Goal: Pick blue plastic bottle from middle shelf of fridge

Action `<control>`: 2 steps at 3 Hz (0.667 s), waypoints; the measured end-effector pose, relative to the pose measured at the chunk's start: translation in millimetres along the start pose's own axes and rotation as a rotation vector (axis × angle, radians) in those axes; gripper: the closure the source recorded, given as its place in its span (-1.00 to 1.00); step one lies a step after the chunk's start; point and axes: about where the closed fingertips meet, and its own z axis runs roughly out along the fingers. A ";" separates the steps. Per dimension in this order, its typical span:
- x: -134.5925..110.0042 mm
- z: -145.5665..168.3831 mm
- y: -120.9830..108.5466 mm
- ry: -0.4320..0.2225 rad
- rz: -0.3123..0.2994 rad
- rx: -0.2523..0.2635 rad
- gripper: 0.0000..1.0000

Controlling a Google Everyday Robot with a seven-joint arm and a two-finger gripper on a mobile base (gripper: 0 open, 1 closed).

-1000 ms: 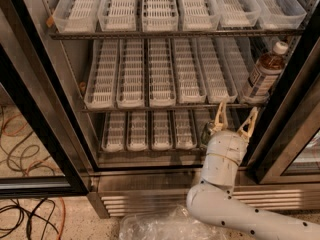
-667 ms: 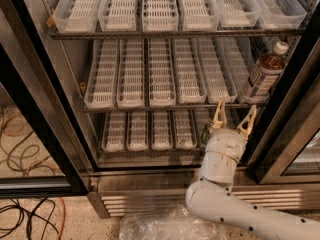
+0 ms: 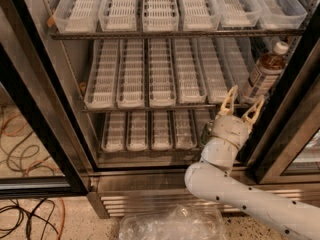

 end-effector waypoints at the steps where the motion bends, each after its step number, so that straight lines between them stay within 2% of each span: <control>1: 0.3 16.0 -9.8 -0.016 -0.016 0.062 -0.18; 2: 0.8 25.6 -15.5 -0.023 -0.027 0.094 -0.16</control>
Offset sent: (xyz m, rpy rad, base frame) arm 0.0069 -0.0449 0.0119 0.0188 -0.0445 -0.1798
